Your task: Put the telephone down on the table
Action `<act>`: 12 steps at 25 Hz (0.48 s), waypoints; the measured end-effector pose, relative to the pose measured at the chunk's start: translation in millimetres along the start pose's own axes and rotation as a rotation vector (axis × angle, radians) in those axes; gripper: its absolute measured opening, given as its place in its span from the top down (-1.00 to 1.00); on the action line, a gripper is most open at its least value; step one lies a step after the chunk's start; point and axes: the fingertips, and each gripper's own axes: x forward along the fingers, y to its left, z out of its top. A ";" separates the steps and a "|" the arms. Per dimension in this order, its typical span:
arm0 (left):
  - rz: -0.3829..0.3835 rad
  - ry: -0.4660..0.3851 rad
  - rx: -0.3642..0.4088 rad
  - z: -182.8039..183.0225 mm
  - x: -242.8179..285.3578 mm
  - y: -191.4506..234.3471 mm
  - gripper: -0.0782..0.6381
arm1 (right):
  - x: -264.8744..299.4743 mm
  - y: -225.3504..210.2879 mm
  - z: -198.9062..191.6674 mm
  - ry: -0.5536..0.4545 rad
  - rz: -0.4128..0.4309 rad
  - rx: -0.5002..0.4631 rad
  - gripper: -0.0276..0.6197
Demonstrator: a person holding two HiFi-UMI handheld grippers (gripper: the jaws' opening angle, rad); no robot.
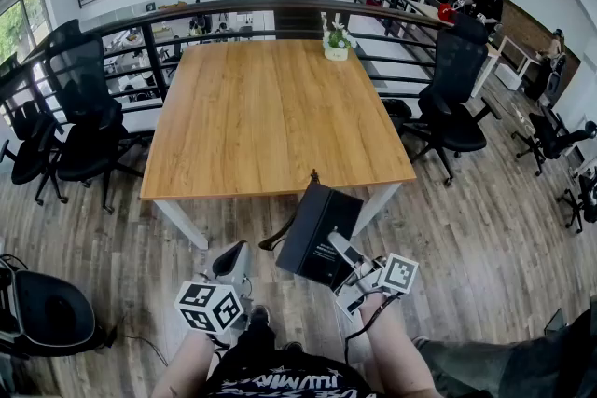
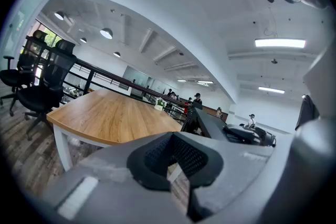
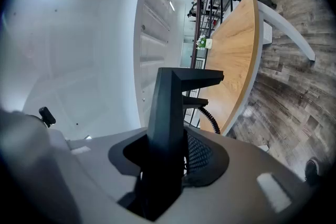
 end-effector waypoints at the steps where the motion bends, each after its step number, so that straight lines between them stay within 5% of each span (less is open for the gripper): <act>1: 0.001 0.001 0.002 -0.3 -0.9 -1.2 0.77 | -0.6 0.7 -0.4 0.001 0.001 0.001 0.42; 12: 0.016 0.010 -0.001 -7.3 -7.2 -0.4 0.77 | -6.7 2.8 -8.7 0.009 0.002 0.013 0.42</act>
